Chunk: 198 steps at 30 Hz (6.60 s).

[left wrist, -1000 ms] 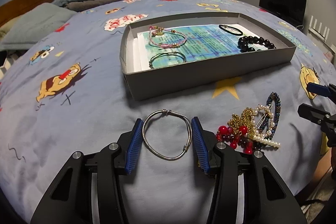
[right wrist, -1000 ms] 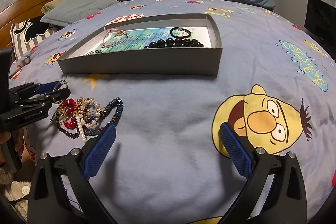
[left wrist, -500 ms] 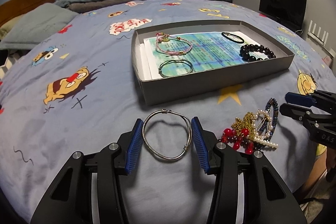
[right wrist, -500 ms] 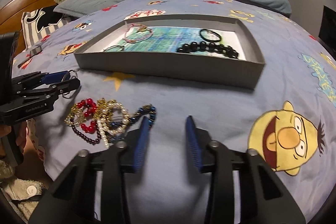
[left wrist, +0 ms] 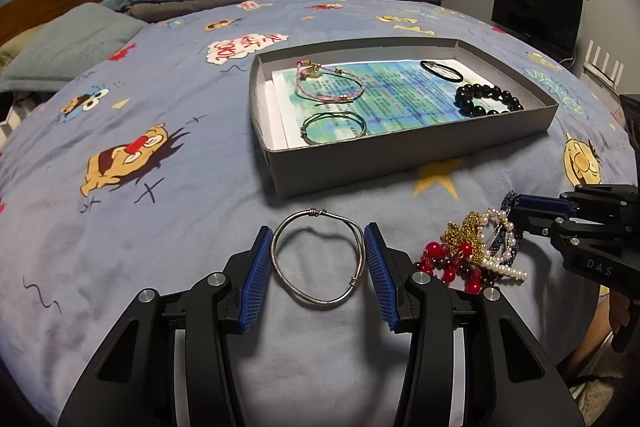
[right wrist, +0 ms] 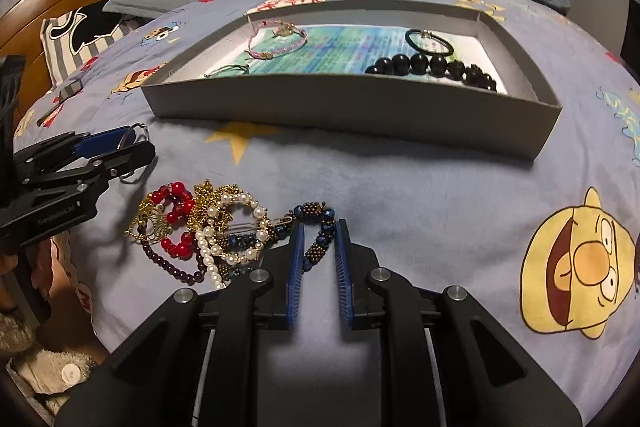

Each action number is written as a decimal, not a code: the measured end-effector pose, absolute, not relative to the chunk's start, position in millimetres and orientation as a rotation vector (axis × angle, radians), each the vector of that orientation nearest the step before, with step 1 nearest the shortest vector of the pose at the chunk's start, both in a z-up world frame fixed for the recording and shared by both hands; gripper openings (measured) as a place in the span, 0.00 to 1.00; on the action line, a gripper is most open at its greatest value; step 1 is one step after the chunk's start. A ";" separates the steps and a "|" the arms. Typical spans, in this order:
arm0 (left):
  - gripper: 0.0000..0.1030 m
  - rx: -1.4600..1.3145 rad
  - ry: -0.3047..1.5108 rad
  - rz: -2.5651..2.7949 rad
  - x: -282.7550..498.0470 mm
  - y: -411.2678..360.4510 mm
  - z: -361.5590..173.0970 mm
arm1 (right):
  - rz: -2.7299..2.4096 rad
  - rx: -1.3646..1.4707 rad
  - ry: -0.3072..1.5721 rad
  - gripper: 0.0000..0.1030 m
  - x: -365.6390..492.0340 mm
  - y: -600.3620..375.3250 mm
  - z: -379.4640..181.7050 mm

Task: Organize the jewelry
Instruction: 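Close the left tool on another silver bangle while the right tool grasps a dark blue beaded strand, then carry the silver bangle and blue beaded strand with both tools over the tray, then open both tools to release the bangle and blue strand into the tray, then move both open tools back from the tray to the jewelry pile, then grasp the red-bead gold-chain piece with the left tool while the right tool grasps the pearl circle clip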

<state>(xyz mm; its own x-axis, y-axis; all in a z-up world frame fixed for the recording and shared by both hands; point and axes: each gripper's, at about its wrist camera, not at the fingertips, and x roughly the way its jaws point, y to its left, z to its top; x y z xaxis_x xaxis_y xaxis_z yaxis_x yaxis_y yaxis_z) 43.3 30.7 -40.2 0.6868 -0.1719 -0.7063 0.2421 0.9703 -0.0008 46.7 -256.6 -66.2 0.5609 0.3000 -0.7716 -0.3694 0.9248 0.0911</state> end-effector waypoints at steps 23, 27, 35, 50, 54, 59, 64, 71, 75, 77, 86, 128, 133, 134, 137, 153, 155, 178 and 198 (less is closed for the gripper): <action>0.47 0.067 0.714 -0.285 36.6 28.8 1.1 | 0.402 -0.133 0.631 0.07 27.5 -266.6 13.9; 0.47 0.065 0.710 -0.294 42.5 29.3 13.4 | 0.393 -0.133 0.587 0.07 31.9 -271.8 32.1; 0.47 0.040 0.760 -0.340 76.1 28.1 30.9 | 0.373 -0.122 0.530 0.07 56.5 -278.2 58.4; 0.47 0.083 0.823 -0.453 143.8 -24.4 7.8 | 0.422 -0.112 0.577 0.07 147.5 -254.5 48.7; 0.47 0.042 0.875 -0.469 160.2 -27.7 -1.5 | 0.450 -0.102 0.617 0.07 171.4 -247.6 42.1; 0.47 0.015 0.948 -0.452 182.7 -33.2 -13.6 | 0.456 -0.110 0.711 0.07 203.3 -240.0 26.6; 0.47 0.022 0.981 -0.437 191.7 -41.1 -21.9 | 0.387 -0.138 0.810 0.07 227.0 -240.2 8.2; 0.47 0.075 0.976 -0.423 197.5 -53.3 -22.2 | 0.371 -0.126 0.861 0.07 238.2 -244.4 -0.5; 0.47 0.122 0.969 -0.412 200.4 -58.9 -23.3 | 0.367 -0.110 0.882 0.07 240.3 -247.2 -2.2; 0.47 0.127 0.968 -0.410 201.1 -59.3 -23.6 | 0.367 -0.093 0.887 0.07 241.9 -249.9 -2.4; 0.47 0.128 0.956 -0.412 199.9 -58.7 -23.1 | 0.363 -0.082 0.884 0.09 238.1 -254.5 -0.5; 0.88 0.058 0.766 -0.221 109.0 17.7 40.1 | 0.307 -0.045 0.681 0.86 73.9 -304.2 41.7; 0.91 0.050 0.745 -0.181 89.8 35.1 39.4 | 0.294 -0.067 0.643 0.95 58.6 -305.4 39.1; 0.91 0.047 0.741 -0.177 85.8 37.8 38.2 | 0.290 -0.072 0.641 0.95 57.3 -304.9 37.7; 0.92 0.023 0.732 -0.187 69.5 47.3 31.3 | 0.279 -0.084 0.644 0.95 49.8 -305.7 27.8; 0.92 0.070 0.748 -0.207 29.7 41.5 -18.1 | 0.385 -0.127 0.743 0.73 24.9 -261.3 -40.4; 0.92 0.067 0.753 -0.204 30.4 42.0 -21.3 | 0.411 -0.115 0.768 0.59 25.7 -257.3 -45.1; 0.92 0.069 0.777 -0.233 27.5 34.8 -30.2 | 0.460 -0.152 0.852 0.42 33.1 -225.7 -67.0; 0.32 0.130 0.802 -0.486 8.9 1.2 -38.4 | 0.442 -0.080 0.793 0.39 24.8 -259.8 -51.6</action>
<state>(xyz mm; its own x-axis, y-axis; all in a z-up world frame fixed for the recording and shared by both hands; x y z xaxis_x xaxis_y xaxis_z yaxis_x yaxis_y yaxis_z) 8.9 1.2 -38.4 0.5918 -0.3685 -0.7169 0.4653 0.8824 -0.0695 24.8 -259.8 -51.6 0.6155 0.3535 -0.7044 -0.4126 0.9060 0.0942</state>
